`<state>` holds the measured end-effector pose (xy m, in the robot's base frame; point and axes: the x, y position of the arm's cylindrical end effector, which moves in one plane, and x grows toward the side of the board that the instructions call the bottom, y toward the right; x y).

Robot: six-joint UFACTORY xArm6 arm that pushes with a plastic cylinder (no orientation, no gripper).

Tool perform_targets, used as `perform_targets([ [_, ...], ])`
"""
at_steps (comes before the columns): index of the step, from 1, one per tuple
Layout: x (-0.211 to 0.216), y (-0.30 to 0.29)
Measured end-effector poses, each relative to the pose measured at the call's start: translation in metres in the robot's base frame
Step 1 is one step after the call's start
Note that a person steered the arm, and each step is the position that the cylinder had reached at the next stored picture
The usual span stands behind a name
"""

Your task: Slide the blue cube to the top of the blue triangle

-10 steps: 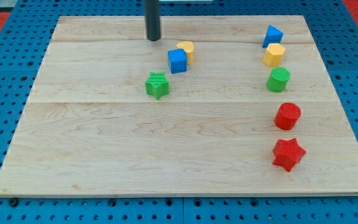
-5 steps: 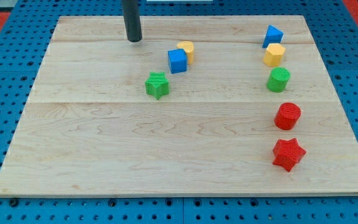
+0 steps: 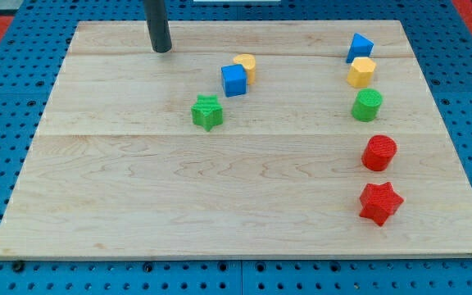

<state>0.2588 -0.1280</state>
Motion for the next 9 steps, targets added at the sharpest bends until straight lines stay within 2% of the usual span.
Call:
perform_targets([
  [1, 0.028, 0.004],
  [2, 0.076, 0.053],
  [3, 0.083, 0.114],
  [5, 0.075, 0.166],
  [6, 0.127, 0.168],
  [7, 0.117, 0.187],
  [9, 0.041, 0.198],
])
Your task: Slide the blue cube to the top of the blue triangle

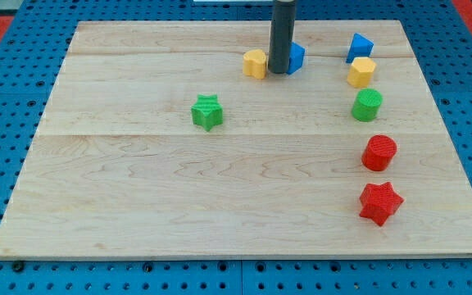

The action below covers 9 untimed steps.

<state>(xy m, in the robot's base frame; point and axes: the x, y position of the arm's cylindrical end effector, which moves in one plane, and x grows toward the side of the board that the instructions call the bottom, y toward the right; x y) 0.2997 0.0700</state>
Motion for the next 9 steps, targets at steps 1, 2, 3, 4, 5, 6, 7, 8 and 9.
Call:
perform_targets([
  [1, -0.038, 0.013],
  [2, -0.059, 0.022],
  [3, -0.06, 0.042],
  [4, -0.079, 0.067],
  [5, -0.094, 0.067],
  [6, -0.096, 0.067],
  [7, -0.096, 0.076],
  [8, -0.096, 0.088],
  [9, -0.085, 0.051],
])
